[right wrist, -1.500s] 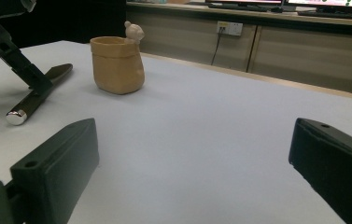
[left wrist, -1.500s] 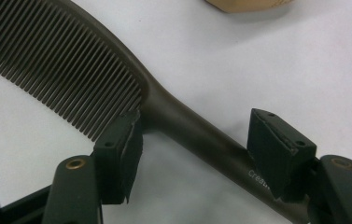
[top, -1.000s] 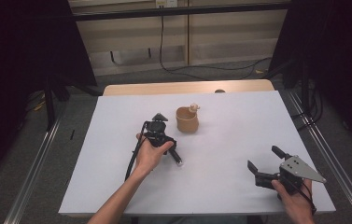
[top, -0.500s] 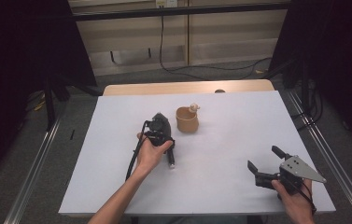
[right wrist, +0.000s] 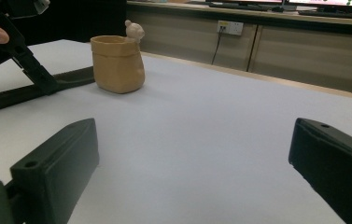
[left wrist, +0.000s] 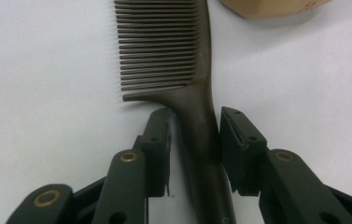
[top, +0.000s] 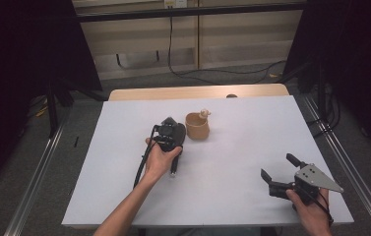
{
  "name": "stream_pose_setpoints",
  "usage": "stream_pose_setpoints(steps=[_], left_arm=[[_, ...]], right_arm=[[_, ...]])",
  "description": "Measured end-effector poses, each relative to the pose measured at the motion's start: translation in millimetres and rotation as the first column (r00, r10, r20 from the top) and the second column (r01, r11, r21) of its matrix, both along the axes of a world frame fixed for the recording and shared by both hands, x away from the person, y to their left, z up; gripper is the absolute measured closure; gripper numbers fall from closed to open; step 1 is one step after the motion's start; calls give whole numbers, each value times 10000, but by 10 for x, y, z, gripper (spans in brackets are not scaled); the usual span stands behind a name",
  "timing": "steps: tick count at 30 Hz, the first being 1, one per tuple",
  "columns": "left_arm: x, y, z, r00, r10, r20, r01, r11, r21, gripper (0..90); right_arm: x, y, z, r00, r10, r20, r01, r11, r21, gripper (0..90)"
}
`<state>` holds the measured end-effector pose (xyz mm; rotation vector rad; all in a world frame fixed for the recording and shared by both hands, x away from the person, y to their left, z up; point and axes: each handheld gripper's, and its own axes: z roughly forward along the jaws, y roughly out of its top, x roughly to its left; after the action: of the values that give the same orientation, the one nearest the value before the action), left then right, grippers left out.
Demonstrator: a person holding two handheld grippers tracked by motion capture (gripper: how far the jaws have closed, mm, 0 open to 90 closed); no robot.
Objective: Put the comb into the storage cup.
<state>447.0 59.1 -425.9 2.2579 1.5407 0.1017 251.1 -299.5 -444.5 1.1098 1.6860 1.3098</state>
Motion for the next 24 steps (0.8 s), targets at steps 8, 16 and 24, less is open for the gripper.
stream_pose_setpoints(steps=[8,16,24], left_arm=[[34,52,-6,9999,59,-157,-61,9998,-164,719],[46,30,4,9997,-18,-228,18,10000,13,721],[62,60,6,9999,9,-118,-11,9999,-155,727]], right_arm=[[-1,1,0,10000,11,14,-11,10000,-5,15],[0,0,1,10000,1,16,-1,10000,-19,15],[2,-2,0,10000,3,2,-3,10000,-13,15]])
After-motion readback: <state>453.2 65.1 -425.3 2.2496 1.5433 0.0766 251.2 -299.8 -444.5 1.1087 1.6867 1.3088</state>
